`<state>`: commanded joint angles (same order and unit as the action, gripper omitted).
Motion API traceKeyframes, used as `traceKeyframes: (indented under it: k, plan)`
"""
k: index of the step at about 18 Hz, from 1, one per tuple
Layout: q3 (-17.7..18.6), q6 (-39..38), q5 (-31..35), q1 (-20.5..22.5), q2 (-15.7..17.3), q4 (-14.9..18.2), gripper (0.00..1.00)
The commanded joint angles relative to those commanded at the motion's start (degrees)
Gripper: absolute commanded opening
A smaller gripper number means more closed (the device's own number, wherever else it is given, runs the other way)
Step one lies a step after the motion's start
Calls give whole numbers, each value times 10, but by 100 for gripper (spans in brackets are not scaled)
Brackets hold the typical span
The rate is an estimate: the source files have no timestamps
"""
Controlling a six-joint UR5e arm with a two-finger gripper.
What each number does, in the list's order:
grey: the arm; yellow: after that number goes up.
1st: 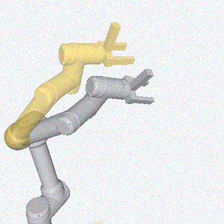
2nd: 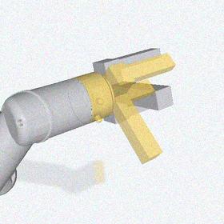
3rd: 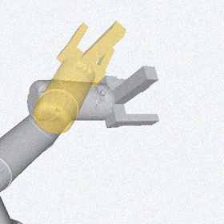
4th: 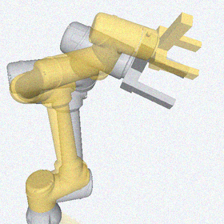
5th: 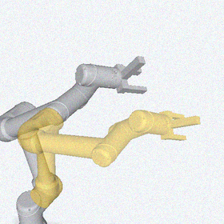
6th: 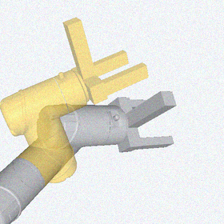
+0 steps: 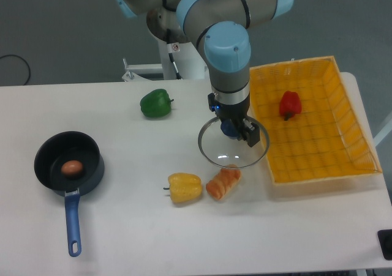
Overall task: Close the pot lid
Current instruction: 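Hold the glass lid by its knob and lift it slightly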
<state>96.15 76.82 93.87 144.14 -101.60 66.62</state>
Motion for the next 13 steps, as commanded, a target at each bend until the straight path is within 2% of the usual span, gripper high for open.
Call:
traceKeyframes:
  k: [9,13]
  plan:
    - [-1,0,-6,4,3,-1,59]
    - [0,-4,-11,-2,25,16,59]
